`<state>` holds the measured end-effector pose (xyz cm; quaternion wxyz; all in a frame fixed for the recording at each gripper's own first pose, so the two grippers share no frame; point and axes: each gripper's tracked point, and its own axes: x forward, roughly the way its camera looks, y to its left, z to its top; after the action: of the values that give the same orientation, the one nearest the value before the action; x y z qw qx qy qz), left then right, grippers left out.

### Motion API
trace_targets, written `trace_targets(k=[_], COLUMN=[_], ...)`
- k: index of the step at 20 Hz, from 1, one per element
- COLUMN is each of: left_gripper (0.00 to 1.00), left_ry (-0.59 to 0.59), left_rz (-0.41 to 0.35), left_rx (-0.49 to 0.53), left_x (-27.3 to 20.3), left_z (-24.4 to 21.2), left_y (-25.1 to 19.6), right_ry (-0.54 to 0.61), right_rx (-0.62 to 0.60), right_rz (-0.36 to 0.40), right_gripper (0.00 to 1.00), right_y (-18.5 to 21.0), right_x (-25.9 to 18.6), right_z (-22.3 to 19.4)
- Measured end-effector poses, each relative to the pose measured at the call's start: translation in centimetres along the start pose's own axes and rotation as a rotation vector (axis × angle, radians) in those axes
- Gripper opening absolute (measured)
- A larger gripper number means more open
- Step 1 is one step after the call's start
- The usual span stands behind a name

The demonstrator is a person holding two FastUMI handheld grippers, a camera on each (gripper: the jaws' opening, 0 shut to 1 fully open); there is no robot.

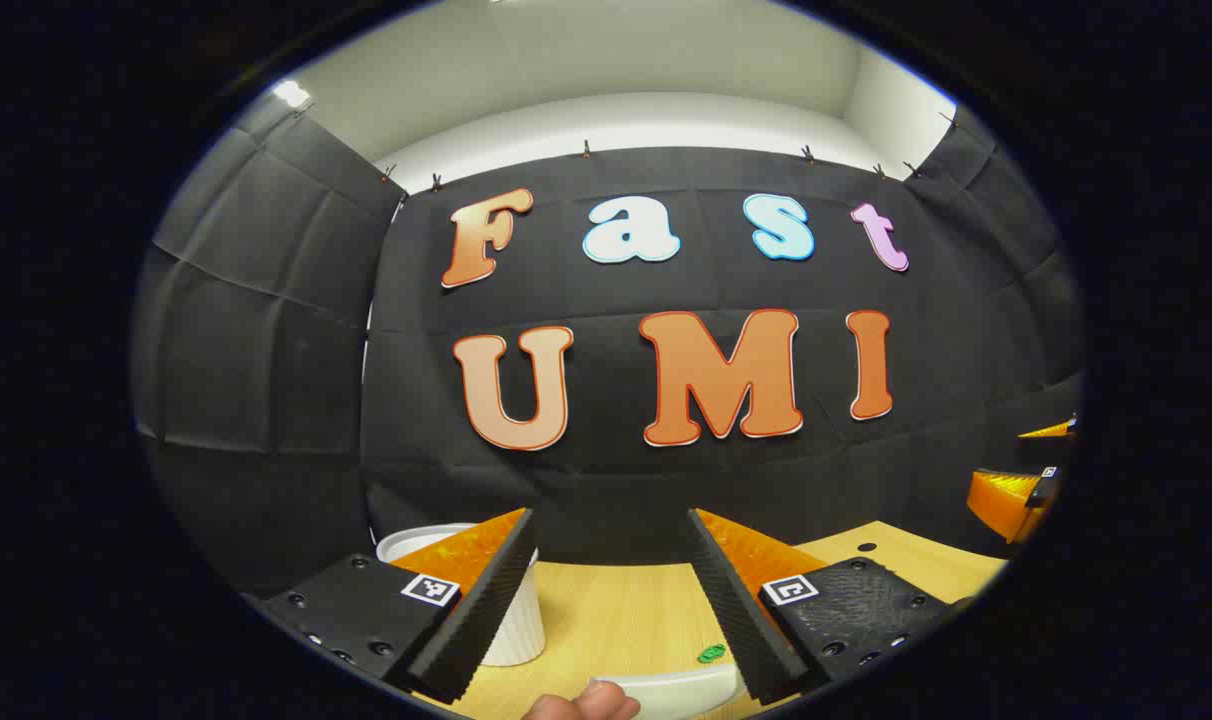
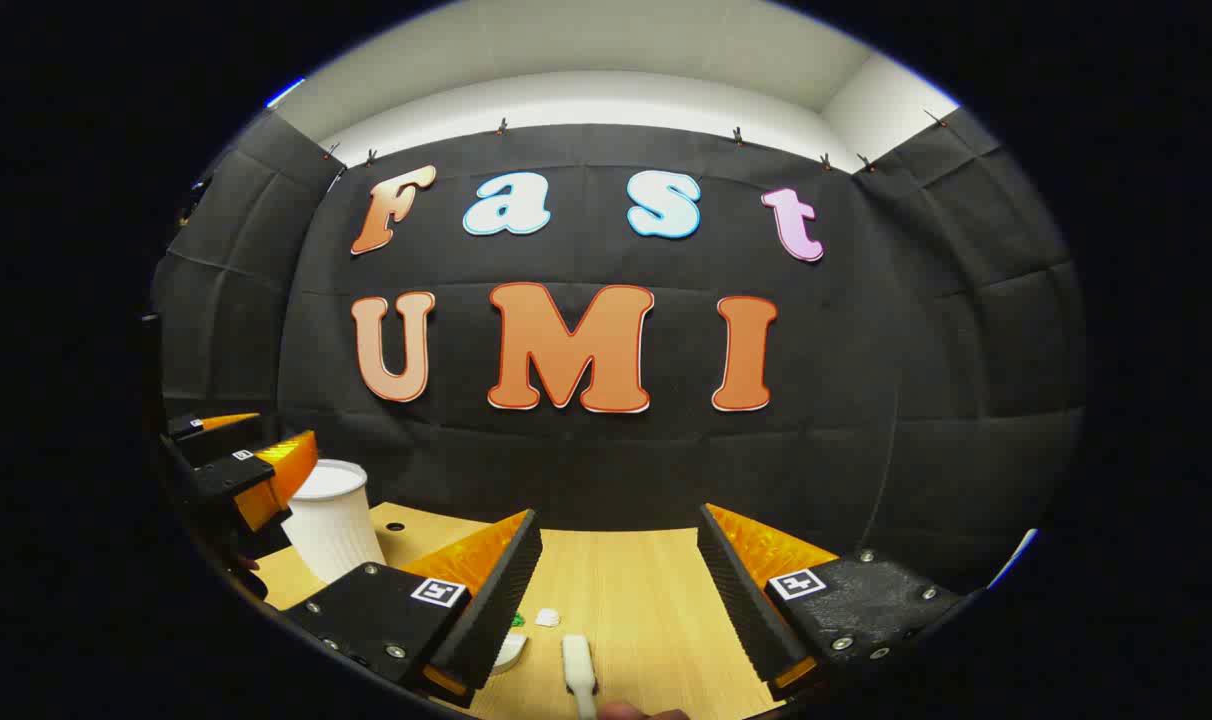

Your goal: Pick up the small broom and dustpan from the desktop, sweep the trash into the dustpan with the broom, and then empty the trash into the garbage bin.

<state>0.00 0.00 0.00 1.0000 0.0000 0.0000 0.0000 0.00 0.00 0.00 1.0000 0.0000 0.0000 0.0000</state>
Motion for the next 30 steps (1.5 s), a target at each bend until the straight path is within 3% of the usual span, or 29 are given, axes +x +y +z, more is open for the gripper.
trace_targets(k=[11,30], left_gripper=[0.96,0.94], left_ry=[0.005,0.043], left_rz=[0.017,0.023], left_rx=[-0.011,-0.011], left_x=[-0.3,-0.6], left_z=[0.0,-0.7], left_y=[-1.7,-1.7], right_ry=[-0.015,0.053], right_rx=[-0.005,-0.008], right_rz=[0.078,0.110], right_gripper=[0.94,0.94], right_y=[1.2,2.4], right_x=[0.8,0.9], right_z=[-0.2,-2.0])
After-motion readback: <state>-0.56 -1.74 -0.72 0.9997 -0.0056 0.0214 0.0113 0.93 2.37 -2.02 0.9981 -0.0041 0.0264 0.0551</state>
